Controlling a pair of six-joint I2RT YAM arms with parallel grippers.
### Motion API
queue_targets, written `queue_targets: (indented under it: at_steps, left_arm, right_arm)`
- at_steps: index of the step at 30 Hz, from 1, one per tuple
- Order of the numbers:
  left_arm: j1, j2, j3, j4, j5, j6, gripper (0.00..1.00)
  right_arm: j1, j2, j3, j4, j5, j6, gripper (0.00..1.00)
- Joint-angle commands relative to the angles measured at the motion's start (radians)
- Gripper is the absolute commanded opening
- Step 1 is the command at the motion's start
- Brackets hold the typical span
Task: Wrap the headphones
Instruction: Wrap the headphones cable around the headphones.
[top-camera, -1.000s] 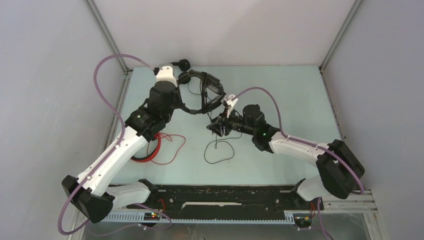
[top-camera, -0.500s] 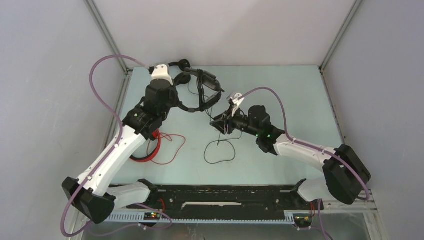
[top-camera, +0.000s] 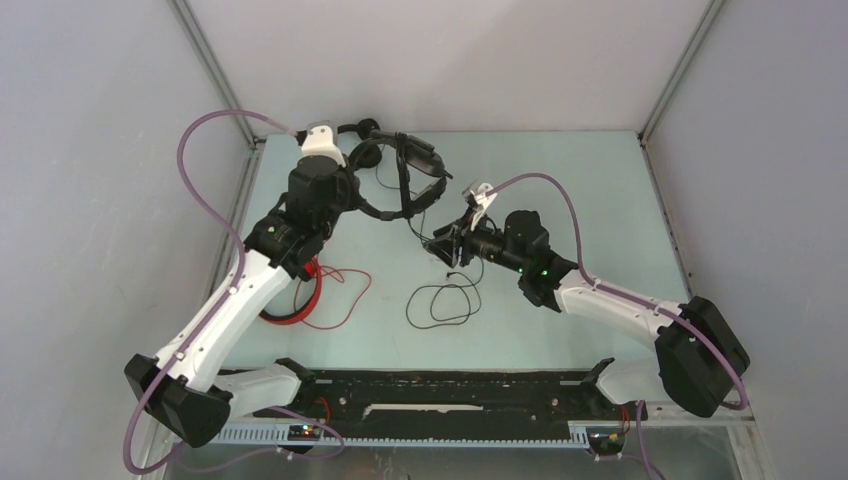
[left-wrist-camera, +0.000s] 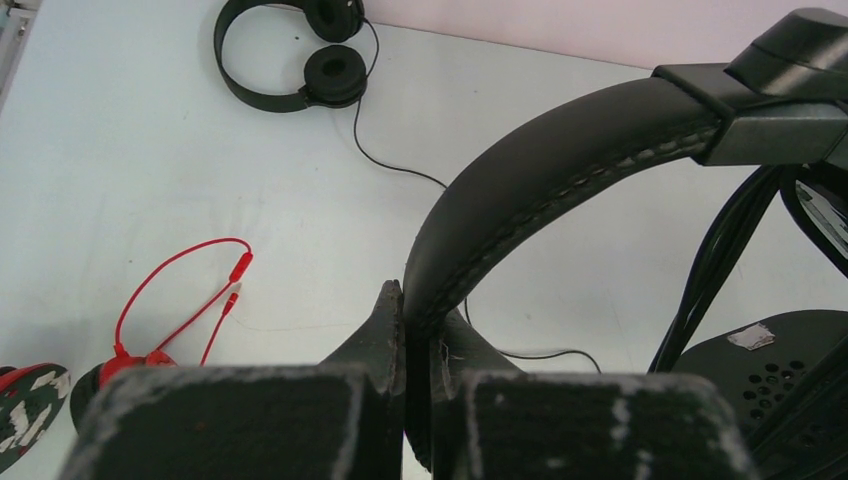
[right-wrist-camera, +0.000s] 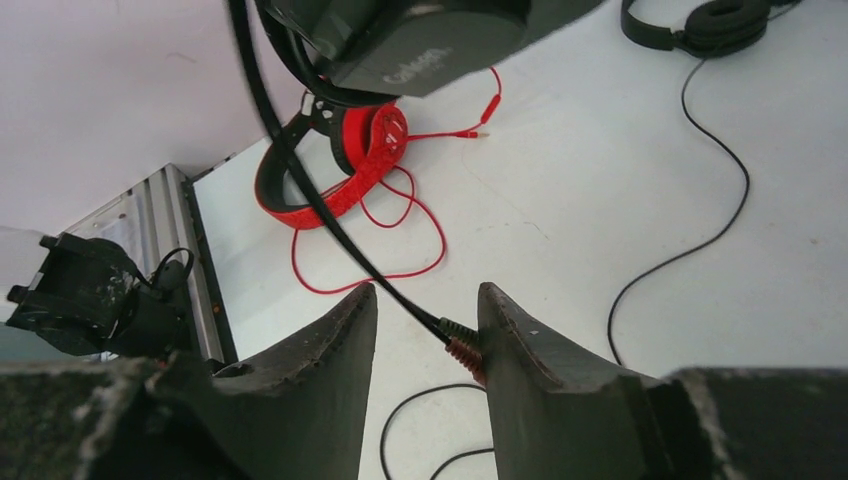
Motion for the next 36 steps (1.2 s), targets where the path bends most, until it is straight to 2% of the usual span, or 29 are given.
queue_targets:
  at_steps: [1,8,17,26,32,36]
  left_arm:
    - [0.011,-0.009,0.089,0.09,0.055,-0.069,0.0]
    - [0.022,-0.017,0.103,0.088,0.129,-0.132,0.0]
    - [0.023,-0.019,0.174,-0.03,0.212,-0.179,0.0]
    - [0.027,-0.028,0.203,-0.116,0.307,-0.203,0.0]
    - [0.027,0.006,0.241,-0.146,0.33,-0.215,0.0]
    - [0.028,0.027,0.247,-0.141,0.292,-0.194,0.0]
  right_arm:
    - [-0.003,0.005,0.0,0.093,-0.05,-0.011,0.44]
    - [0.019,0.034,0.0,0.104,-0.055,-0.06,0.33]
    - [0.025,0.054,0.0,0.121,0.041,-0.12,0.31]
    - [0.029,0.031,-0.041,0.189,0.045,-0.13,0.26]
    - [0.025,-0.001,-0.078,0.214,0.083,-0.125,0.27]
    - [0.026,-0.021,-0.078,0.163,0.093,-0.092,0.37]
